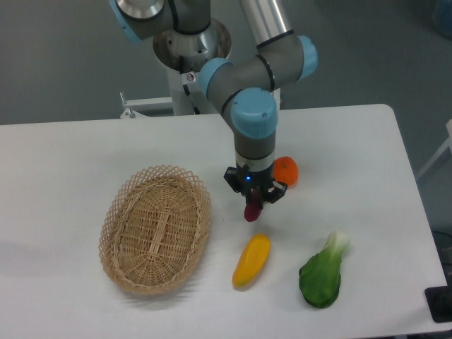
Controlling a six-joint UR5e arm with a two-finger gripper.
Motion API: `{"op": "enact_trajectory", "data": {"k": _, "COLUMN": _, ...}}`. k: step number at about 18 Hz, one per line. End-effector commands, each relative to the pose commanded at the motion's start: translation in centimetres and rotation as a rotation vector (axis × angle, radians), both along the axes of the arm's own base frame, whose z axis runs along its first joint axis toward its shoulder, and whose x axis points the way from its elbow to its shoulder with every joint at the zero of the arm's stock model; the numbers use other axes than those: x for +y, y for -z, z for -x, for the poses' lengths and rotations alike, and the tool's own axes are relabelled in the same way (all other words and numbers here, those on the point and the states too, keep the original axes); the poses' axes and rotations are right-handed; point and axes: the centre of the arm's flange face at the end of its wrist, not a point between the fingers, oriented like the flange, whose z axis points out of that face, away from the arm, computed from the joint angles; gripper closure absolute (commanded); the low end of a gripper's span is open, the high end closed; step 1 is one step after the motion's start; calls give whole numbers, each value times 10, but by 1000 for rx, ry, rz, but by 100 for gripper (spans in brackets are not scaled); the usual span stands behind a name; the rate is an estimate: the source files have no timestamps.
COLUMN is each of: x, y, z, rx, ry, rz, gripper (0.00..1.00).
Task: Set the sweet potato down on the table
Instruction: 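Lower the sweet potato onto the table and open the gripper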
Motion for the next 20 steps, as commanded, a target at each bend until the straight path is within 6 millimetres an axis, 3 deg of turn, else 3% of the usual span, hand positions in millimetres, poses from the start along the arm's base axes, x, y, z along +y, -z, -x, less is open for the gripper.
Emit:
{"op": "enact_trajectory", "data": {"k": 10, "x": 6, "y": 21, "z": 2, "rx": -21, "ry": 18, "rz": 23, "gripper": 68}}
{"op": "enact_trajectory", "data": {"k": 12, "x": 6, "y": 21, "z": 3, "rx": -17, "ry": 19, "rz": 22, "gripper": 63}}
{"op": "enact_trajectory", "data": {"k": 15, "x": 7, "y": 17, "z": 4, "rx": -9, "ry": 18, "rz": 17, "gripper": 36}}
{"op": "enact_trajectory", "data": {"k": 17, "x": 7, "y": 14, "z": 6, "rx": 4, "ry": 17, "rz": 20, "gripper": 4}}
{"op": "enact_trajectory", "data": {"k": 20, "x": 12, "y": -2, "z": 14, "rx": 35, "ry": 11, "rz": 2, "gripper": 0}}
